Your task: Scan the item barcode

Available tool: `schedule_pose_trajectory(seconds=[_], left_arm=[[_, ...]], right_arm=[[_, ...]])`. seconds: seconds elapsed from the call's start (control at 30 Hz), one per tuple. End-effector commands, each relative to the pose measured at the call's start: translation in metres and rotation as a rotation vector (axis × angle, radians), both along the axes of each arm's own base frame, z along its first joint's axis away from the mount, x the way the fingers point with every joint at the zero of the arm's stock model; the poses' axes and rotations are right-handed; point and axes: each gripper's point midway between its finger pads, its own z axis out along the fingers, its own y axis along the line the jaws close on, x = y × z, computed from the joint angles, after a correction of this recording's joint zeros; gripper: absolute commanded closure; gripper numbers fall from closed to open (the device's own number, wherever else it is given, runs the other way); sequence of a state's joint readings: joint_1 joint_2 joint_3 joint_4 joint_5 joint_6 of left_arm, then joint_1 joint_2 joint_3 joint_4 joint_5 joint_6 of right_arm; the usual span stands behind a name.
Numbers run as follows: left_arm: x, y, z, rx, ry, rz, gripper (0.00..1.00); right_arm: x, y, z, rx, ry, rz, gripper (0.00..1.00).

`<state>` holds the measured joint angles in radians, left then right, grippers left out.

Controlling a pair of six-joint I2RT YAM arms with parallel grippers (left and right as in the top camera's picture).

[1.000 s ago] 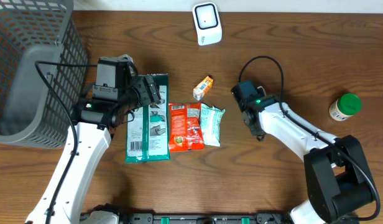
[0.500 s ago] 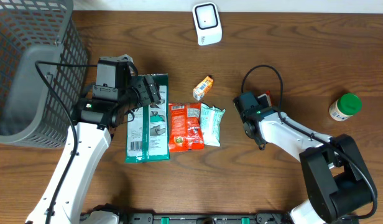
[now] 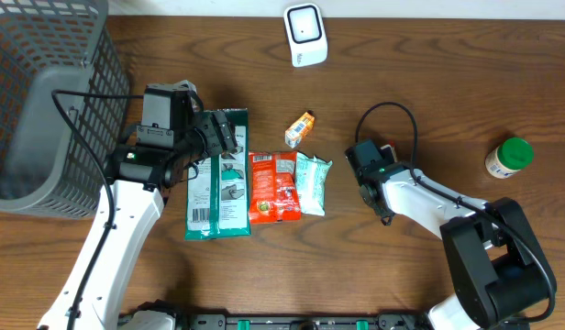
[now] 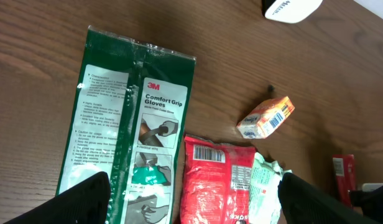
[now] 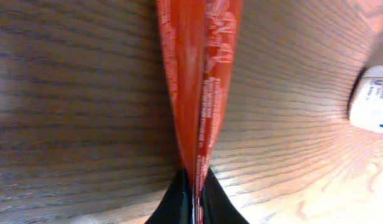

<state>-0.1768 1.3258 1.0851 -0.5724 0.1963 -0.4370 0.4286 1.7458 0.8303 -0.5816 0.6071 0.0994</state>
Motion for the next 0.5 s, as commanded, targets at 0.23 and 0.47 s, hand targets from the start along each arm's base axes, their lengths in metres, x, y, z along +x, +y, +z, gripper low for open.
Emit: schedule_pose_trajectory(seconds=[0.23, 0.47], left_arm=[[0.002, 0.001, 0.003, 0.011, -0.011, -0.008, 0.14], [0.002, 0.001, 0.003, 0.011, -0.011, -0.008, 0.14]], right_arm=[[-0.007, 0.014, -0.010, 0.080, 0.026, -0.012, 0.70], [-0.009, 0.023, -0.014, 0.125, 0.044, -0.001, 0.66]])
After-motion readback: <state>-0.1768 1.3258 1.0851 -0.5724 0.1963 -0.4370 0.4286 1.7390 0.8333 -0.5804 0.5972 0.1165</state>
